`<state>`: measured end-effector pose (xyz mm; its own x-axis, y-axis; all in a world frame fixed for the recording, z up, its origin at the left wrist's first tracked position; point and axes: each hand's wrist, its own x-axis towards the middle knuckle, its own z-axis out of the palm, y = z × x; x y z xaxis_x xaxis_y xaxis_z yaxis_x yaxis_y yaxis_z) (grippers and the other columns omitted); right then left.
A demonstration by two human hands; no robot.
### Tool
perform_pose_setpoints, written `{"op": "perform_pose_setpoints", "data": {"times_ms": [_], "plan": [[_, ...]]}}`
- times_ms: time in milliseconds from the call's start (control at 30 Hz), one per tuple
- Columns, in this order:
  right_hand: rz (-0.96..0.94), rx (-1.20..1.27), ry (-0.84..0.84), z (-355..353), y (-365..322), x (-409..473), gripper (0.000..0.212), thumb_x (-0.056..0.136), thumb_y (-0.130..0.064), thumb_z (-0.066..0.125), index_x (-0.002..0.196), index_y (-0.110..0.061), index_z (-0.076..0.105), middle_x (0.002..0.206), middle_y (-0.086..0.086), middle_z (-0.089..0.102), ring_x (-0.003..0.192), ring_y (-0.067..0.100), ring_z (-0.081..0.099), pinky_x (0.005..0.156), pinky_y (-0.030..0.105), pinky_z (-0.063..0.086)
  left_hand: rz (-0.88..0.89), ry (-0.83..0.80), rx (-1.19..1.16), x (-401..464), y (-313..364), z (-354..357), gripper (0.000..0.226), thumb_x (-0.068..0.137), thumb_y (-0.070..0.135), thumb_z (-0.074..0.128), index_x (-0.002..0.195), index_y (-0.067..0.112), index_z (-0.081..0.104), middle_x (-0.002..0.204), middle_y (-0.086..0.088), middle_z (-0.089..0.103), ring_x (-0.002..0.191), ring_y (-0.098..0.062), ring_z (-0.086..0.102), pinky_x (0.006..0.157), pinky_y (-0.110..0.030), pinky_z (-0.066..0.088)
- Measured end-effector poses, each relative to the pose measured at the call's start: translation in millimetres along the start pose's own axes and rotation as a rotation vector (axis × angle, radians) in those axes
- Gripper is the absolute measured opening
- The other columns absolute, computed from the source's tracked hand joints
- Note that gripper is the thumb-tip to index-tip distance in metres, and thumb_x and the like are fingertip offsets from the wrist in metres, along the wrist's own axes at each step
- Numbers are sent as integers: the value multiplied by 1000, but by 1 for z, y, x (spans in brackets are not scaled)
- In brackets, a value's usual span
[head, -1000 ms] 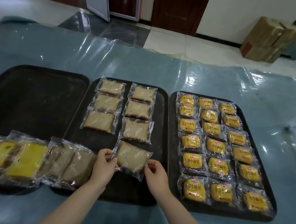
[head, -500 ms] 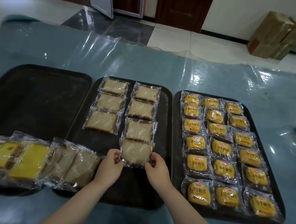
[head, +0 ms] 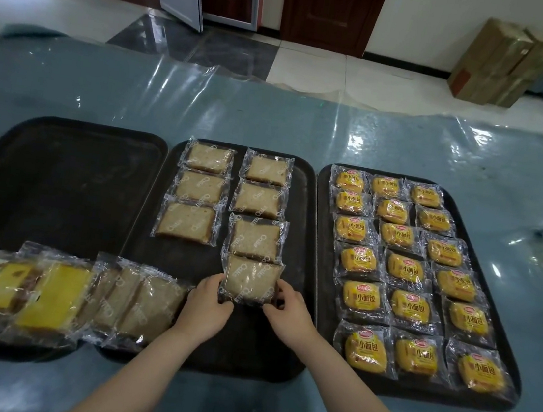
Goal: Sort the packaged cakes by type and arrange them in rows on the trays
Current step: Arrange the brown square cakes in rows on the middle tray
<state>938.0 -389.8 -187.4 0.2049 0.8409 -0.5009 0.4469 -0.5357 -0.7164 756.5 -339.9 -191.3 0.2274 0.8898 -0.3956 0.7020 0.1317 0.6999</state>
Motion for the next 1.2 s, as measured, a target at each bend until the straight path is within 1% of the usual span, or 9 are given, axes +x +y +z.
{"op": "perform_pose_setpoints", "data": {"times_ms": [100, 200, 267, 400, 600, 667, 867, 1033, 1200], "plan": [[16, 4, 25, -1, 2, -2, 69, 91, -28, 62, 152, -26, 30, 135, 4, 44, 124, 21, 49, 111, 37, 40, 10, -11, 47, -4, 2, -6, 52, 81, 19, 57, 134, 19, 53, 132, 0, 55, 126, -23, 48, 108, -37, 39], [33, -7, 90, 0, 2, -7, 76, 94, -27, 60, 157, -17, 19, 152, 8, 34, 140, 25, 37, 117, 43, 33, -28, -14, 61, -10, 3, -12, 62, 90, 17, 57, 148, 9, 35, 150, -6, 38, 140, -27, 34, 114, -33, 27], [-2, -20, 138, 1, 0, -12, 73, 95, -23, 59, 157, -16, 20, 154, 8, 32, 143, 25, 32, 119, 40, 29, -12, 2, 66, -11, 0, -14, 70, 93, 17, 57, 154, 7, 25, 158, -8, 28, 146, -24, 26, 118, -32, 21], [-115, -16, 217, 11, -8, -20, 63, 94, -17, 58, 152, -20, 33, 146, 3, 41, 139, 20, 35, 116, 35, 31, 74, 41, 59, -15, -3, -25, 69, 95, 19, 57, 155, 9, 25, 160, -6, 27, 147, -20, 24, 120, -31, 19], [-168, -22, 212, 35, -25, -26, 62, 97, -18, 55, 153, -16, 30, 150, -1, 36, 142, 17, 31, 118, 33, 28, 183, 116, 72, -20, -13, -52, 62, 95, 13, 55, 152, 12, 31, 157, -4, 31, 145, -19, 27, 119, -30, 23], [-197, -28, 206, 45, -30, -27, 58, 97, -18, 54, 151, -19, 33, 150, -4, 37, 142, 14, 30, 119, 31, 27, 198, 141, 94, -19, -19, -63, 61, 94, 14, 56, 151, 14, 33, 155, -4, 34, 141, -21, 33, 118, -34, 26], [-200, 28, 140, 72, -41, -28, 48, 97, -16, 55, 143, -23, 42, 135, -9, 48, 121, 4, 46, 104, 20, 37, 175, 185, 151, -17, -42, -90, 60, 93, 18, 60, 148, 16, 38, 151, -3, 39, 142, -20, 30, 118, -36, 25], [-191, 59, 71, 98, -46, -30, 37, 93, -5, 53, 128, -16, 52, 116, -2, 58, 99, 8, 56, 88, 9, 42, 166, 190, 226, -16, -60, -104, 56, 93, 21, 61, 146, 16, 42, 149, -3, 42, 140, -22, 33, 117, -39, 27], [-93, 104, -43, 120, -43, -30, 37, 96, -10, 54, 132, -16, 50, 115, -3, 59, 94, 8, 57, 81, 10, 43, 191, 158, 227, -16, -69, -111, 56, 92, 14, 59, 146, 16, 42, 148, -3, 43, 141, -22, 32, 118, -39, 28]]}}
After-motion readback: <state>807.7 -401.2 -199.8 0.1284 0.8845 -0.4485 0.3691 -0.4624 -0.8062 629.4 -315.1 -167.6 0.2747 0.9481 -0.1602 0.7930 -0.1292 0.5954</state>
